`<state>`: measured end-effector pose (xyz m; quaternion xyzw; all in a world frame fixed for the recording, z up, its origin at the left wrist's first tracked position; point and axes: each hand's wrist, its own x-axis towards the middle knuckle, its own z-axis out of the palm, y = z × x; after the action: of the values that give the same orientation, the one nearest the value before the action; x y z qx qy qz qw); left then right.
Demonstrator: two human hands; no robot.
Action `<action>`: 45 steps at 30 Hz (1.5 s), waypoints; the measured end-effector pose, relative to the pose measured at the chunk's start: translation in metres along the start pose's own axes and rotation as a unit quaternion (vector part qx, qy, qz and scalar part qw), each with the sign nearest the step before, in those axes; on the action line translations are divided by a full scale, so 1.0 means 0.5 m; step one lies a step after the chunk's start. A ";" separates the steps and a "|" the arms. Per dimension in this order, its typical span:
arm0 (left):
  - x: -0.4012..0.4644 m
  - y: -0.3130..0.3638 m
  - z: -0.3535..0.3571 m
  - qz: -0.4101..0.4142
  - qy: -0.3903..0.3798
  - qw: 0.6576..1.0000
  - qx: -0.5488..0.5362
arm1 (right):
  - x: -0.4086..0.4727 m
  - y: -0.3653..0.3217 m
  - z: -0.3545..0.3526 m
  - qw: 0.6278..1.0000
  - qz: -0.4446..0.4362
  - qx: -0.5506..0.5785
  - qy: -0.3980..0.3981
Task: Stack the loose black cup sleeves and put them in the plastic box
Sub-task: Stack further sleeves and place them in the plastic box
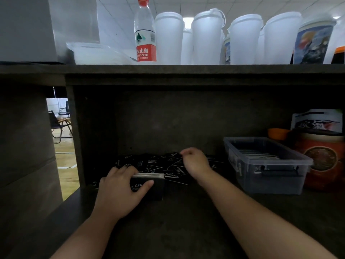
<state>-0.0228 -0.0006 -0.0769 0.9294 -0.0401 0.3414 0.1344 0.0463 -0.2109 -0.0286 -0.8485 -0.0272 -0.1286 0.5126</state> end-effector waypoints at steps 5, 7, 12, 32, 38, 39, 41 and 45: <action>0.000 -0.003 0.004 -0.007 0.002 1.000 -0.006 | 0.075 0.124 -0.078 0.930 0.056 -0.358 -0.065; 0.001 -0.002 0.004 -0.007 0.001 1.000 -0.011 | 0.083 0.151 -0.086 0.902 0.054 -0.416 -0.102; 0.003 -0.002 0.004 -0.005 -0.005 1.000 -0.028 | 0.071 0.127 -0.086 0.877 -0.036 -0.473 -0.082; -0.010 0.009 -0.005 -0.012 0.007 0.996 -0.088 | -0.033 0.028 0.008 0.954 -0.239 -0.075 -0.167; -0.003 0.001 -0.004 0.007 -0.016 1.000 -0.023 | -0.041 0.028 0.010 0.934 -0.058 0.129 -0.328; -0.002 0.001 -0.003 0.008 -0.014 1.000 -0.024 | -0.030 0.033 0.002 0.945 -0.064 0.108 -0.301; -0.001 -0.001 -0.001 0.009 -0.010 1.000 -0.025 | 0.000 0.050 -0.020 0.972 -0.095 0.030 -0.211; -0.002 0.000 -0.001 0.012 -0.009 1.000 -0.024 | 0.070 0.133 -0.088 0.964 -0.131 -0.225 -0.048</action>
<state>-0.0237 -0.0004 -0.0770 0.9285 -0.0600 0.3334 0.1519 0.0836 -0.2838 -0.0578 -0.9363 -0.1328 -0.1561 0.2851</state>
